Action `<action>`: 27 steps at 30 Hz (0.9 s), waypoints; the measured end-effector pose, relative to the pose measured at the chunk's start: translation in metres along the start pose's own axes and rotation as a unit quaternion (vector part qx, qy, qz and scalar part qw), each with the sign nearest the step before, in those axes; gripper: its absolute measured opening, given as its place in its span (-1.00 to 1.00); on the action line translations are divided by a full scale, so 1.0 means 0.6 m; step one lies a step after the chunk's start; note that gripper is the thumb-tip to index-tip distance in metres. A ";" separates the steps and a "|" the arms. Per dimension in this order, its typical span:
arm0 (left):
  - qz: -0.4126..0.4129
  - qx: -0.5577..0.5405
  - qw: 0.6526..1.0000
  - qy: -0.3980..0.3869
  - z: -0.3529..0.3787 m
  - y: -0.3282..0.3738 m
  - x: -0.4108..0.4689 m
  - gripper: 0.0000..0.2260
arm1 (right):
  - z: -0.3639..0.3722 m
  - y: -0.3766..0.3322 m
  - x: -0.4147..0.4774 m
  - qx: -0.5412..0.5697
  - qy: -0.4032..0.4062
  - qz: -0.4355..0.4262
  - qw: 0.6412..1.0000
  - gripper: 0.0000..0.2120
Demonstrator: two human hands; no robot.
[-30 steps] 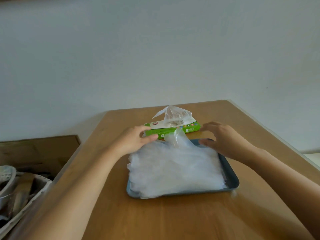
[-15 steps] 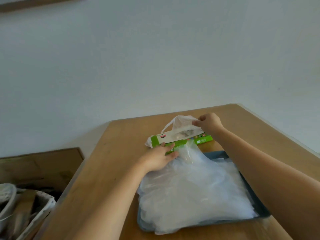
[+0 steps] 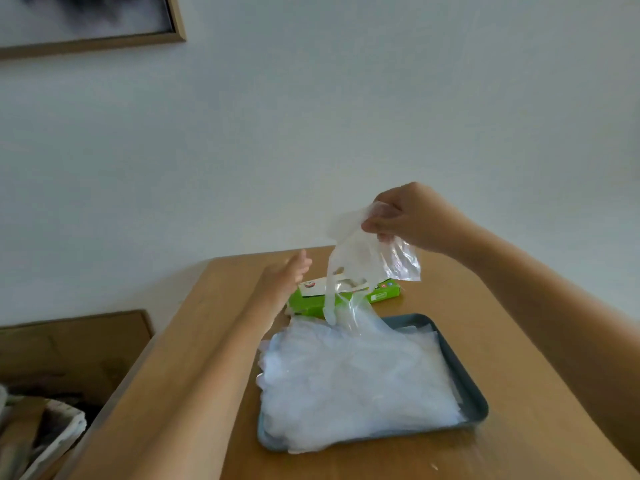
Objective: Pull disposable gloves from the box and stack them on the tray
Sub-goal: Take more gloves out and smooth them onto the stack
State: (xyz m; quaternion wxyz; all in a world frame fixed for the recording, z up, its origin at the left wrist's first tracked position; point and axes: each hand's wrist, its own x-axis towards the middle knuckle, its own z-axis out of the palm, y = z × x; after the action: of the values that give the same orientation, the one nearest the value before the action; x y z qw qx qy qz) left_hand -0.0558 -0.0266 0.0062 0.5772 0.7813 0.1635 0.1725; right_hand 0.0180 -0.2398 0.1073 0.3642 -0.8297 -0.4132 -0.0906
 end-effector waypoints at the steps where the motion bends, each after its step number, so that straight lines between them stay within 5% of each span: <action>1: 0.027 -0.039 0.999 -0.026 0.000 0.020 -0.014 -0.51 | -0.003 -0.006 -0.007 -0.021 -0.021 0.000 1.000 -0.78; 3: 0.096 -0.047 0.991 -0.083 0.008 0.056 -0.047 -0.18 | -0.011 -0.021 -0.027 -0.054 -0.065 -0.007 0.996 -0.77; 5: 0.148 0.000 0.977 -0.153 0.018 0.088 -0.073 -0.07 | -0.019 -0.039 -0.047 -0.079 -0.114 -0.028 0.990 -0.82; 7: 0.153 0.019 0.960 -0.235 0.027 0.108 -0.090 -0.11 | -0.030 -0.058 -0.067 -0.091 -0.163 -0.043 0.982 -0.92; 12: 0.201 0.043 0.897 -0.391 0.043 0.128 -0.134 -0.48 | -0.056 -0.072 -0.103 -0.078 -0.287 -0.053 0.953 -0.74; 15: 0.142 0.042 0.917 -0.370 0.041 0.115 -0.152 -0.42 | -0.056 -0.065 -0.114 -0.057 -0.309 -0.071 0.947 -0.77; 18: 0.110 0.062 0.930 -0.346 0.034 0.099 -0.158 -0.69 | -0.058 -0.063 -0.120 -0.019 -0.305 -0.072 0.949 -0.70; 27: 0.024 -0.079 0.964 -0.253 -0.027 0.057 -0.165 -0.82 | -0.043 -0.051 -0.128 0.169 -0.158 -0.024 0.973 -0.83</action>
State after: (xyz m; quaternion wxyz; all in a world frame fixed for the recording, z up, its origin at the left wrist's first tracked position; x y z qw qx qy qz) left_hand -0.1492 -0.0673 0.0353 0.6557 0.7547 -0.0202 -0.0045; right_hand -0.0506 -0.2926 0.1072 0.4273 -0.7497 -0.4945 0.1039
